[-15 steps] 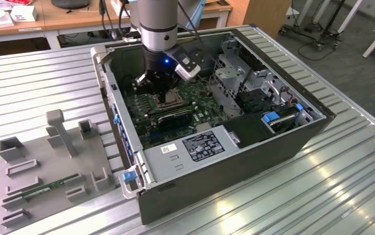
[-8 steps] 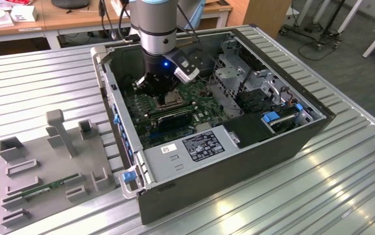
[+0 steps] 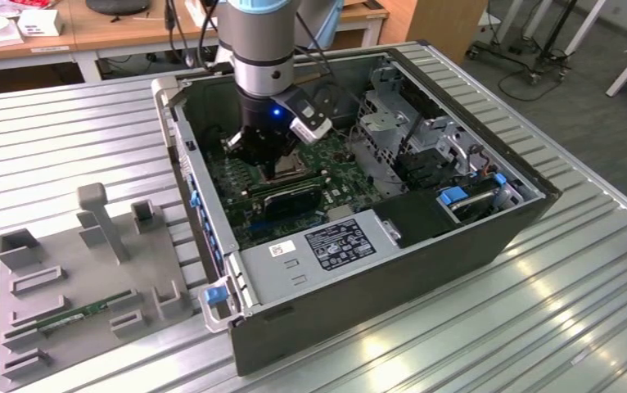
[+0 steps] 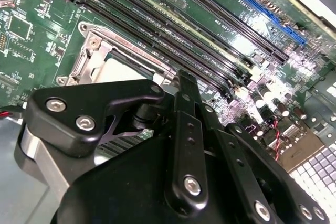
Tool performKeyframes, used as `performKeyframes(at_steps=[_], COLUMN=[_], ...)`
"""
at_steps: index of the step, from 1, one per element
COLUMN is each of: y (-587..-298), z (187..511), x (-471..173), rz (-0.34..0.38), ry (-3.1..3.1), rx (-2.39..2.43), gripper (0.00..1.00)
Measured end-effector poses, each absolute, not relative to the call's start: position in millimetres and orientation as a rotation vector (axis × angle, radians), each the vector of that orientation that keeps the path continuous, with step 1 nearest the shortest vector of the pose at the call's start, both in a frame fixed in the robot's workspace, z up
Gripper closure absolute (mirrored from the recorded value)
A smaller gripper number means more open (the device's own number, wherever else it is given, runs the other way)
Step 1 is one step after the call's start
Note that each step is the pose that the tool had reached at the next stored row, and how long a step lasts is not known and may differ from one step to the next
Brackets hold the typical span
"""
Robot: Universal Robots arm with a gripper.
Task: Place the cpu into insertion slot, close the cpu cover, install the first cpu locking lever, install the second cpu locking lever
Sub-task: 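Install the second cpu locking lever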
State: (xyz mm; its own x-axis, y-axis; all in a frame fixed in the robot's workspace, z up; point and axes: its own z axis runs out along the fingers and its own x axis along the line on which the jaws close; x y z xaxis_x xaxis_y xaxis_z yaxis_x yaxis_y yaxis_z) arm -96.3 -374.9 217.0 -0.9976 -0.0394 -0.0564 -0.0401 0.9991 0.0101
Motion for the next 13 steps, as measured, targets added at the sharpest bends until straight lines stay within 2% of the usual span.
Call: performKeyframes(at_steps=[13], y=[-375.0], z=[209.9], x=[-101.3], rz=[0.017], ry=[3.085], rx=[-0.061], gripper=[0.89])
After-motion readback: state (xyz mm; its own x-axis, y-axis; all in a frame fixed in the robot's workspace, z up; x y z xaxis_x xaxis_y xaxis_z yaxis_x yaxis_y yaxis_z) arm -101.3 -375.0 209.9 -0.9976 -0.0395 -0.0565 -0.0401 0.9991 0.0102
